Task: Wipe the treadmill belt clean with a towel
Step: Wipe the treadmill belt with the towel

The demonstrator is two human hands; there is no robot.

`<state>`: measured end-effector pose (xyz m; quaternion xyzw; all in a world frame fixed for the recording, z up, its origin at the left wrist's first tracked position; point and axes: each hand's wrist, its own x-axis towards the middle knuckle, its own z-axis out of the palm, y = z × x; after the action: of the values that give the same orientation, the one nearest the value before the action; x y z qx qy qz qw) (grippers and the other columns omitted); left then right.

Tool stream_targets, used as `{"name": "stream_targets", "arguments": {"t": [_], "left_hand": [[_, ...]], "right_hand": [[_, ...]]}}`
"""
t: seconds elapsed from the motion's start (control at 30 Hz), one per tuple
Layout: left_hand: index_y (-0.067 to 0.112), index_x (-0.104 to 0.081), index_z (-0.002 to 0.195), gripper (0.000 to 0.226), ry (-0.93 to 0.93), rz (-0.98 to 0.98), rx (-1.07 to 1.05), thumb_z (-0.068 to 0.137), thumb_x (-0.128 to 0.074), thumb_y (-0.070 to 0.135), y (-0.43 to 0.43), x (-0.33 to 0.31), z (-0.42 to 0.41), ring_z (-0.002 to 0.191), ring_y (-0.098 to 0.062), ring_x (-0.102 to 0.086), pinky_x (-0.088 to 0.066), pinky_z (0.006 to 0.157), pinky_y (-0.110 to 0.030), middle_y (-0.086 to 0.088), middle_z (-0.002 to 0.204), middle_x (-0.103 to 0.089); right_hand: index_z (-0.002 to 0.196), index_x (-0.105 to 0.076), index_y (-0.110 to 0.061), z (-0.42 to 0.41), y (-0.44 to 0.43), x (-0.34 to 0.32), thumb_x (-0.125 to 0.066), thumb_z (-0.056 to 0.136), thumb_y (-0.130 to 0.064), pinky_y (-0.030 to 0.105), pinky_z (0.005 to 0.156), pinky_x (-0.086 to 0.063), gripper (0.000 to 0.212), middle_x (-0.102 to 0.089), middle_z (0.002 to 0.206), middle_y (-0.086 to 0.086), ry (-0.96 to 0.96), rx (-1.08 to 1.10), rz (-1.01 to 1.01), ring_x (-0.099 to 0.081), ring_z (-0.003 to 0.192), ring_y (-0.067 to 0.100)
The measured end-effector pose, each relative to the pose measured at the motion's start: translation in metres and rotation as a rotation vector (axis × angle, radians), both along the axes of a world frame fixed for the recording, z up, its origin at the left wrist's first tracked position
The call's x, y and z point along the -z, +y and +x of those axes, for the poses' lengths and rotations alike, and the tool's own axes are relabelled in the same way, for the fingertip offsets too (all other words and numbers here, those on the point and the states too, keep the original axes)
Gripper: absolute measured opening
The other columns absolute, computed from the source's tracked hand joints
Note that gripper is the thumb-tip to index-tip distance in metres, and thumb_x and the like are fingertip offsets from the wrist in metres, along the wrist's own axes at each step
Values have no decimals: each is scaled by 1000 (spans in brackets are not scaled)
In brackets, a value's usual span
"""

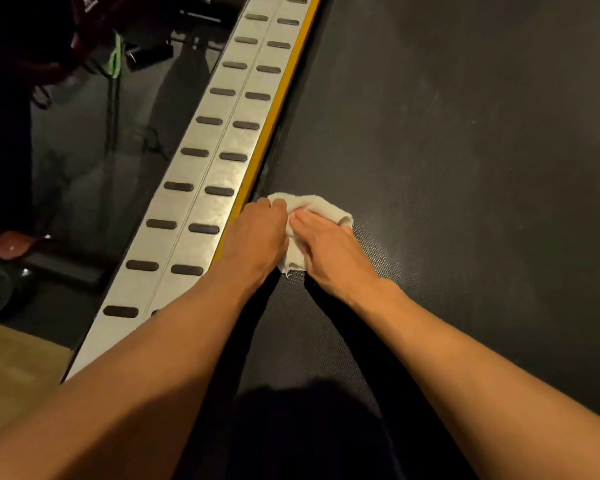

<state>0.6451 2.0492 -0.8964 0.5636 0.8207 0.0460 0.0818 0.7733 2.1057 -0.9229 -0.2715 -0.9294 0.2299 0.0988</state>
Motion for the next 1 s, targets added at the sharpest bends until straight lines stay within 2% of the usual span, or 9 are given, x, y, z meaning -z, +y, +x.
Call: {"name": "stream_targets", "arguments": {"t": [0.1, 0.27, 0.4, 0.53, 0.7, 0.77, 0.83, 0.9, 1.0], "left_hand": [[6, -52, 109, 18, -7, 26, -42, 93, -49, 12, 1, 1, 1, 94, -33, -57, -43, 71, -38, -17, 109, -57], [6, -50, 115, 22, -23, -11, -17, 94, -49, 12, -6, -2, 7, 98, -32, -57, -43, 74, -36, -16, 114, -55], [5, -49, 116, 24, -14, -1, -83, 93, -51, 9, -4, 2, 11, 100, -32, -56, -44, 75, -36, -17, 117, -53], [8, -50, 114, 29, -44, -36, -60, 90, -59, 20, -16, -1, 20, 100, -29, -57, -46, 78, -36, -14, 116, -55], [7, -50, 115, 25, -61, -43, -69, 92, -54, 19, -23, -5, 26, 100, -31, -57, -47, 79, -40, -15, 117, -54], [6, -52, 115, 40, -49, -91, -86, 81, -70, 16, -19, -11, 29, 102, -32, -58, -49, 81, -41, -15, 117, -56], [8, -54, 112, 50, -31, -134, -64, 70, -79, 16, -20, -14, 39, 101, -30, -59, -49, 78, -39, -13, 115, -58], [10, -53, 108, 41, -8, -154, 7, 75, -75, 18, -25, -10, 52, 99, -29, -58, -46, 73, -37, -10, 112, -57], [10, -52, 105, 38, -20, -149, 28, 75, -74, 15, -26, -6, 60, 99, -29, -56, -41, 68, -36, -9, 110, -56]], "right_hand": [[82, -33, -28, -6, 10, -12, -52, 85, 0, 52, 85, -44, 34, -46, 86, -9, -41, -48, -39, -47, 84, 14], [81, -32, -26, -3, 12, -15, -48, 88, -6, 39, 80, -32, 27, -34, 83, -13, -96, -72, -15, -31, 80, 3], [89, -42, -27, -4, 6, 1, -46, 89, -6, 37, 83, -33, 21, -38, 87, -16, -44, -17, 42, -46, 86, 9], [99, -51, -26, 5, -15, 7, -47, 89, -12, 53, 91, -41, 17, -49, 92, -19, 24, 52, 39, -52, 97, 8], [91, -50, -28, 15, -9, 0, -42, 90, -24, 35, 82, -32, 9, -48, 89, -17, -23, -33, 81, -52, 95, 7], [94, -55, -29, 11, -8, 2, -52, 89, -21, 37, 88, -38, 10, -55, 94, -16, -51, -11, 58, -54, 97, 6], [101, -56, -30, 20, -16, 3, -51, 89, -17, 41, 88, -44, 19, -58, 100, -15, -51, 47, 30, -55, 99, 10], [103, -53, -30, 44, -24, 5, -42, 91, -17, 36, 81, -44, 20, -56, 101, -14, -53, 67, 44, -54, 97, 13], [90, -49, -27, 65, -27, -3, -38, 96, -23, 32, 70, -39, 13, -54, 92, -12, -63, 101, 7, -51, 85, 15]]}}
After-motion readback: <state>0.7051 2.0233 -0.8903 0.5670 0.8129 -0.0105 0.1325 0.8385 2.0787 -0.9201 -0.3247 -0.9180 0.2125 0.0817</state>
